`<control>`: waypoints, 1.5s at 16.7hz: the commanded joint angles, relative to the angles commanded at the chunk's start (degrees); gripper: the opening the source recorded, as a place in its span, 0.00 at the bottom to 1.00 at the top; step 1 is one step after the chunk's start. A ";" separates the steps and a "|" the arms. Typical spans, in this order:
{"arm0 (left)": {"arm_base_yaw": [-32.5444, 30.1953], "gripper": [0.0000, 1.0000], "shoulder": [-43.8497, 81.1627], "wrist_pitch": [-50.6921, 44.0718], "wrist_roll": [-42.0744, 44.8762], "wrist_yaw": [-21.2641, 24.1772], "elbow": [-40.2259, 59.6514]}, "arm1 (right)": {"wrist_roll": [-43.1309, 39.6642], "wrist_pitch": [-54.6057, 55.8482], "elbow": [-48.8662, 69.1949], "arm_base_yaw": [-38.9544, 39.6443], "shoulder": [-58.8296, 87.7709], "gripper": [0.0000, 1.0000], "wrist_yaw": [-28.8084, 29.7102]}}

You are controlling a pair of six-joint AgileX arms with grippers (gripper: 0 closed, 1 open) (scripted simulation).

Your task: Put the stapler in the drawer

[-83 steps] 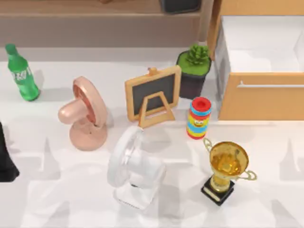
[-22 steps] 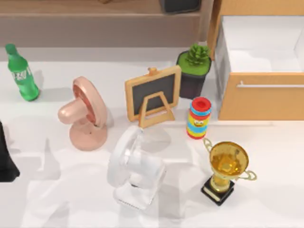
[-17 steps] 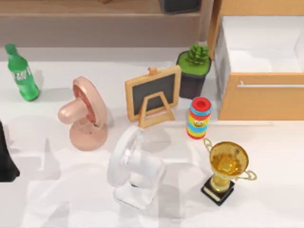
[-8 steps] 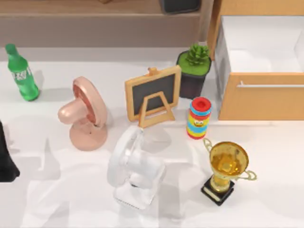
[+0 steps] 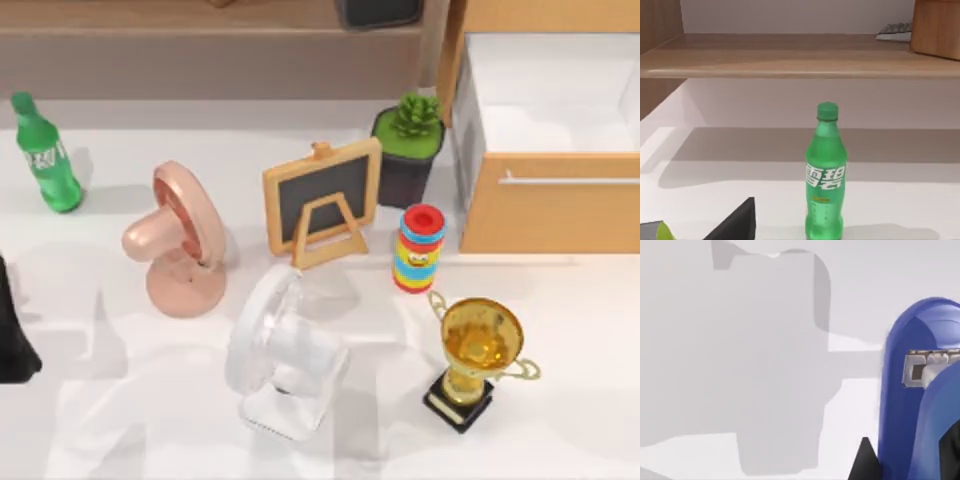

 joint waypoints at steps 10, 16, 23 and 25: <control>0.00 1.00 0.00 0.00 0.00 0.00 0.00 | 38.23 -5.50 31.77 30.39 7.70 0.00 2.38; 0.00 1.00 0.00 0.00 0.00 0.00 0.00 | 68.02 -12.48 52.36 53.97 22.07 0.00 -1.60; 0.00 1.00 0.00 0.00 0.00 0.00 0.00 | 93.54 -19.48 64.06 65.28 40.88 0.00 -0.71; 0.00 1.00 0.00 0.00 0.00 0.00 0.00 | 97.40 -21.31 64.71 65.65 44.10 0.00 0.34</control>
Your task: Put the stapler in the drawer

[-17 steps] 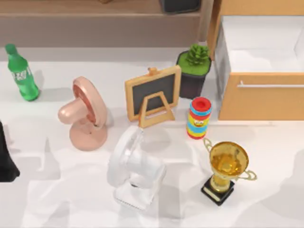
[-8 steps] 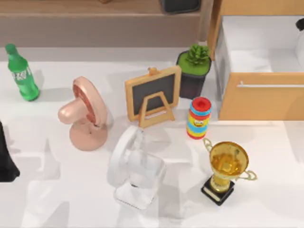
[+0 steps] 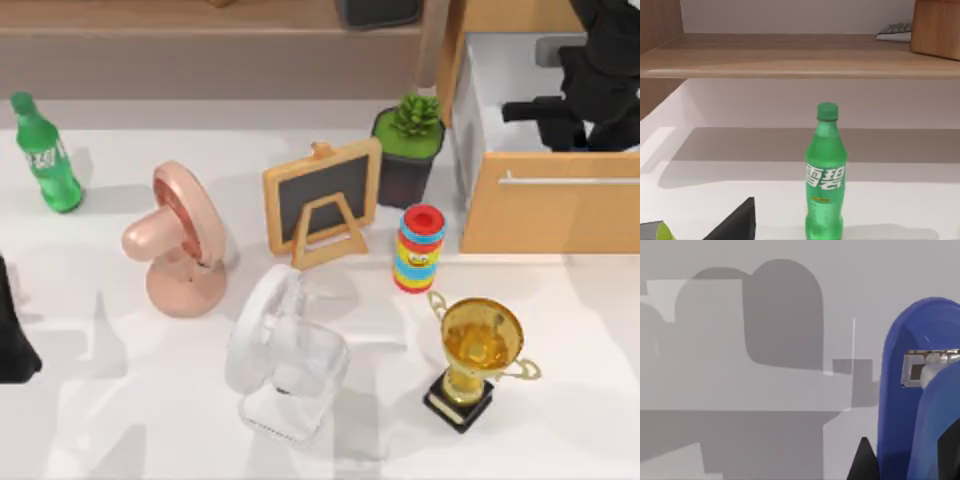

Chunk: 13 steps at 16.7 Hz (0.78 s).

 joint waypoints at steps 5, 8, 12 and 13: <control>0.00 1.00 0.00 0.00 0.00 0.00 0.00 | 1.83 -1.27 0.01 0.19 1.40 0.00 0.55; 0.00 1.00 0.00 0.00 0.00 0.00 0.00 | 1.91 -0.99 -0.09 -0.10 1.42 0.00 0.45; 0.00 1.00 0.00 0.00 0.00 0.00 0.00 | 1.87 0.36 -1.08 0.03 1.62 0.00 0.44; 0.00 1.00 0.00 0.00 0.00 0.00 0.00 | 1.83 0.61 -1.43 0.10 1.69 0.00 0.50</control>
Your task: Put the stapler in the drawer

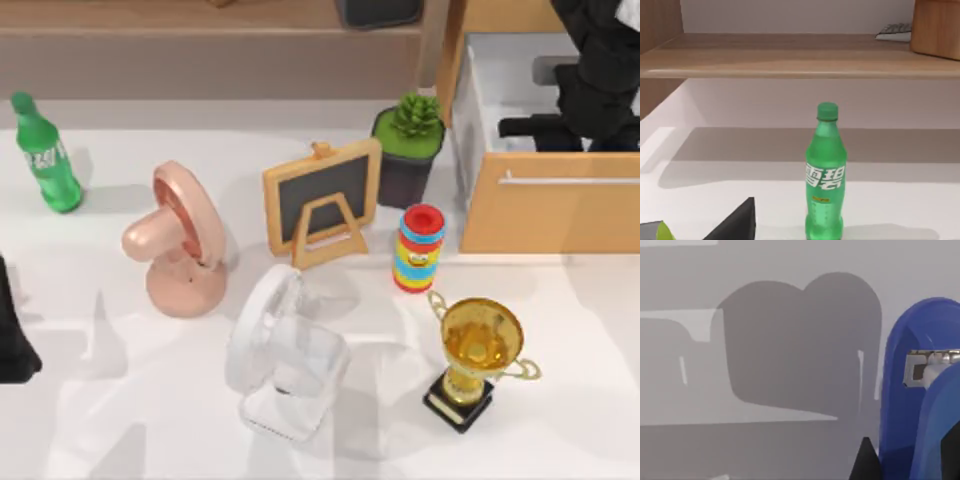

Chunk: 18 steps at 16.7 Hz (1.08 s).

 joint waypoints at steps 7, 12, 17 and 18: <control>0.00 1.00 0.00 0.00 0.00 0.00 0.00 | -0.03 0.11 -0.20 0.06 0.06 0.23 0.06; 0.00 1.00 0.00 0.00 0.00 0.00 0.00 | -0.03 0.11 -0.20 0.06 0.06 0.60 0.06; 0.00 1.00 0.00 0.00 0.00 0.00 0.00 | -0.03 0.11 -0.20 0.06 0.06 0.98 0.06; 0.00 1.00 0.00 0.00 0.00 0.00 0.00 | -0.03 0.11 -0.20 0.06 0.06 1.00 0.06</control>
